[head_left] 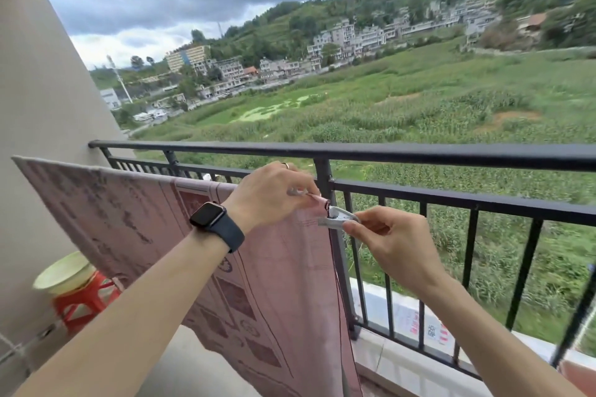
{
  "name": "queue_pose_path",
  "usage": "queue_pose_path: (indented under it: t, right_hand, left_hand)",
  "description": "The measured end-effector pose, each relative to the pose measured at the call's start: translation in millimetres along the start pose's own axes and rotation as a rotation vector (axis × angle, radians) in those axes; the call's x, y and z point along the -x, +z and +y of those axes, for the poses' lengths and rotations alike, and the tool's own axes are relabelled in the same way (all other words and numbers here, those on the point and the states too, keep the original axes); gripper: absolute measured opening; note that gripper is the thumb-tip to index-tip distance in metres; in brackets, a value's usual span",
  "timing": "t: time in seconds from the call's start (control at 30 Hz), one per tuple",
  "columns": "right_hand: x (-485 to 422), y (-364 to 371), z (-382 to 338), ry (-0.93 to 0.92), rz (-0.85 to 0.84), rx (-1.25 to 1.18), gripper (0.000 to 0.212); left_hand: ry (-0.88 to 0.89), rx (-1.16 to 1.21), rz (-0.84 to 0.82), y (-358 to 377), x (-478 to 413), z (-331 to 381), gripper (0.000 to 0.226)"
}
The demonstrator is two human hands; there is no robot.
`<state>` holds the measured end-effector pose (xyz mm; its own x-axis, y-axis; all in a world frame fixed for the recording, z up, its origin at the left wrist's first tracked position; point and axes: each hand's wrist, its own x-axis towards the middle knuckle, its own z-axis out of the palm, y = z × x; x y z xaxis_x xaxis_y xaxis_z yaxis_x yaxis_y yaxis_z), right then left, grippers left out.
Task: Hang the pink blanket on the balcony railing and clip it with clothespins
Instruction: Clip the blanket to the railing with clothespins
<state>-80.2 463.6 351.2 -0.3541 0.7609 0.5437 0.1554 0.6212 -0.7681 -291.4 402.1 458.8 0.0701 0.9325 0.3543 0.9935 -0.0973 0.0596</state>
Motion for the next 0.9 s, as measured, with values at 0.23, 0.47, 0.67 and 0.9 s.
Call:
queue_pose_path:
  t: [0.23, 0.47, 0.67, 0.9]
  right_hand:
    - [-3.8, -3.0, -12.1, 0.002, -0.052, 0.066, 0.021]
    - [4.6, -23.9, -13.1, -0.004, -0.086, 0.119, 0.028]
    - [25.3, -39.1, -0.3, -0.005, -0.121, 0.119, 0.052]
    - [90.8, -54.2, 52.7, 0.185, -0.208, -0.126, 0.050]
  left_hand:
    - [-0.029, 0.013, -0.015, 2.0, 11.0, 26.2, 0.024]
    - [-0.063, 0.001, -0.013, 7.1, 12.3, 51.7, 0.024]
    - [-0.101, 0.248, 0.110, 20.8, 41.1, 68.2, 0.024]
    - [-0.432, 0.782, 0.133, 112.6, 126.6, 96.4, 0.029]
